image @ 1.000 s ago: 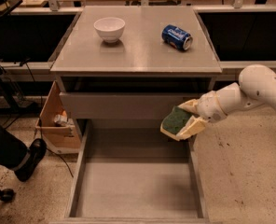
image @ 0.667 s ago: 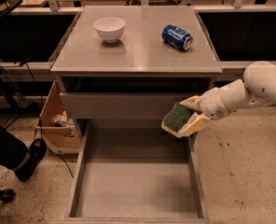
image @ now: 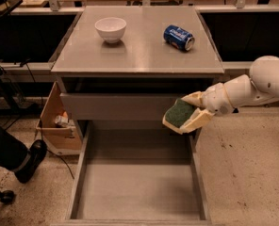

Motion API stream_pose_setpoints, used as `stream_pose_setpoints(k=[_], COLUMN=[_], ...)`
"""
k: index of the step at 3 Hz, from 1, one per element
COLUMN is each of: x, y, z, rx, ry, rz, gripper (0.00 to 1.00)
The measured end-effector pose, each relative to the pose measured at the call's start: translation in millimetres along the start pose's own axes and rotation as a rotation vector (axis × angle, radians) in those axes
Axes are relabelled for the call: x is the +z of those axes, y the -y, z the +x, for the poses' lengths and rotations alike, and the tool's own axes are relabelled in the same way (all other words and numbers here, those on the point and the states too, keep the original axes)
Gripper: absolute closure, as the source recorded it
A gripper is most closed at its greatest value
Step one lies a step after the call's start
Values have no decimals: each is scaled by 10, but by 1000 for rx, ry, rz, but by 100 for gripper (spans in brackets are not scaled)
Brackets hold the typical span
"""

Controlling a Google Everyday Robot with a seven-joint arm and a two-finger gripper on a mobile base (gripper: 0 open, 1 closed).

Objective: Pick sponge from middle drawer and place on counter

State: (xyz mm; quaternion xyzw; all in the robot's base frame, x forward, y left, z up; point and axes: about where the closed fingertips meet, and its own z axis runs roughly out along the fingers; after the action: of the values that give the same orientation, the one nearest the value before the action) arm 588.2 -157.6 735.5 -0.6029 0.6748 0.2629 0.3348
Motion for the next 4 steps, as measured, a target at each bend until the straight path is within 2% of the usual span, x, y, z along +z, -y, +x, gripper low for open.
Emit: stream_pose_setpoints(k=[1, 2, 3, 4], x=[-218, -581, -719, -690], y=[123, 485, 803, 1244], z=[-438, -935, -1075, -1030], rx=[-51, -113, -131, -97], ry=[34, 52, 48, 31], rz=[-22, -2, 43, 115], gripper=[100, 100, 100, 100])
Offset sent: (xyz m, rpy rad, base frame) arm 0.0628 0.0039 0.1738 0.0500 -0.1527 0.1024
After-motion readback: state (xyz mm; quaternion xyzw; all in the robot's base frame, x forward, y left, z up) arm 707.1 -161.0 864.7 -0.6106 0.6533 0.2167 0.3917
